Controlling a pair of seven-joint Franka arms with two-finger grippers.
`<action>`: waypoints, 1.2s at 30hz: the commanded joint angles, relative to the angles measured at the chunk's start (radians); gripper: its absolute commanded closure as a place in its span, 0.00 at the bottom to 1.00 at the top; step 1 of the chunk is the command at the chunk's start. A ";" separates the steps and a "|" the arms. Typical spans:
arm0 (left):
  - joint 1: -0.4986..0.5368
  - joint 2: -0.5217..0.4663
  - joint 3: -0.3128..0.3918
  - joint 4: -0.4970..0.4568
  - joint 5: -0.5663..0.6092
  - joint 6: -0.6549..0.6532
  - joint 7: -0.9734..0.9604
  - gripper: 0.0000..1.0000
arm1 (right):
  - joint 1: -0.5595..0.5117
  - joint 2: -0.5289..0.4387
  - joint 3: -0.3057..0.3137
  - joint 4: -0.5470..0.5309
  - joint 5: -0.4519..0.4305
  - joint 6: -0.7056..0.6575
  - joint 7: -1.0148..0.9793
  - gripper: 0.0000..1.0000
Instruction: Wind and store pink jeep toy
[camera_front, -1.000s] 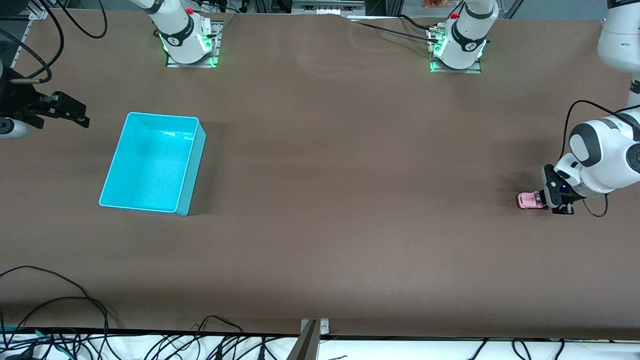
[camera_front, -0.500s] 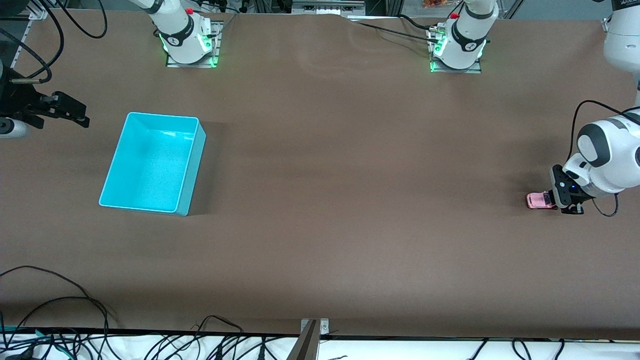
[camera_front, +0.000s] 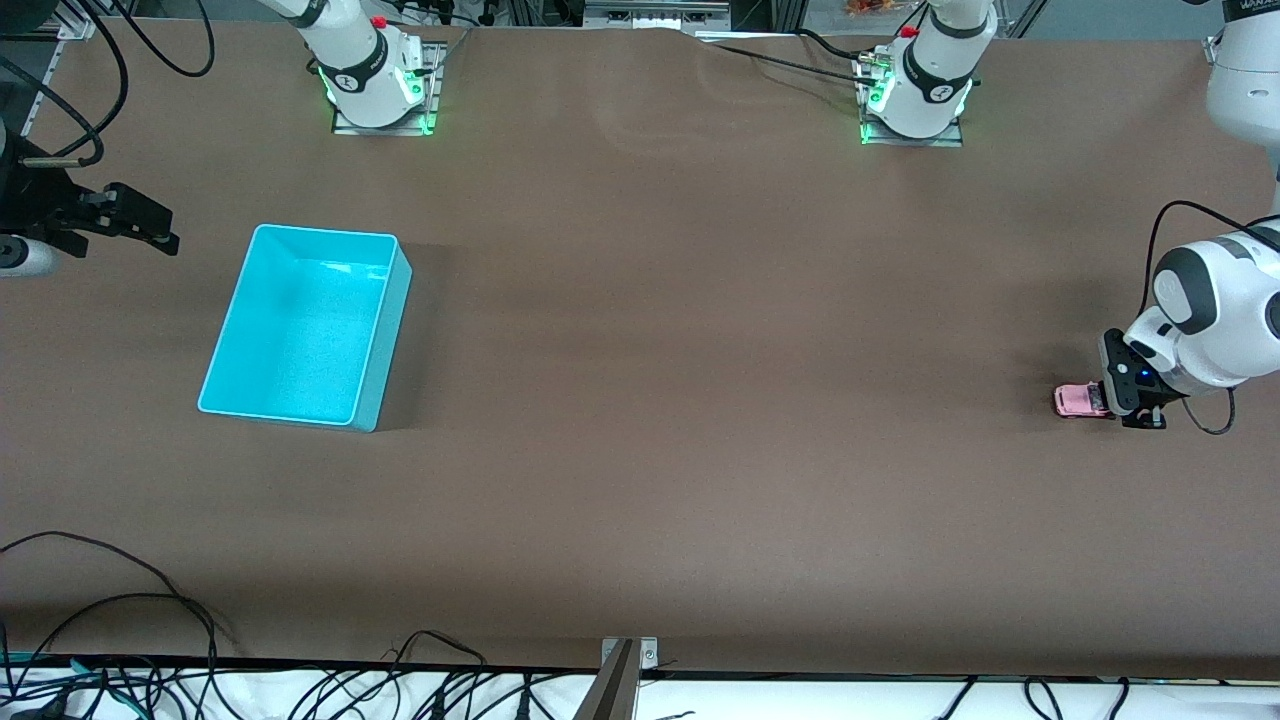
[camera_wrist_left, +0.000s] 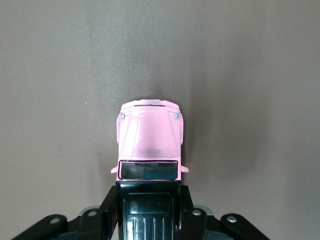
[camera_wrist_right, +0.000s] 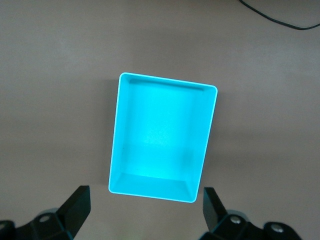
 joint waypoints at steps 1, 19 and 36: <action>0.012 0.068 -0.001 0.045 0.027 0.009 0.006 0.00 | -0.004 -0.004 0.000 0.007 0.018 0.000 0.000 0.00; 0.010 -0.094 -0.004 0.056 -0.069 -0.222 -0.054 0.00 | -0.004 -0.004 0.000 0.007 0.018 0.000 0.000 0.00; 0.002 -0.153 -0.084 0.234 -0.085 -0.583 -0.316 0.00 | -0.004 -0.004 0.000 0.007 0.018 0.000 -0.002 0.00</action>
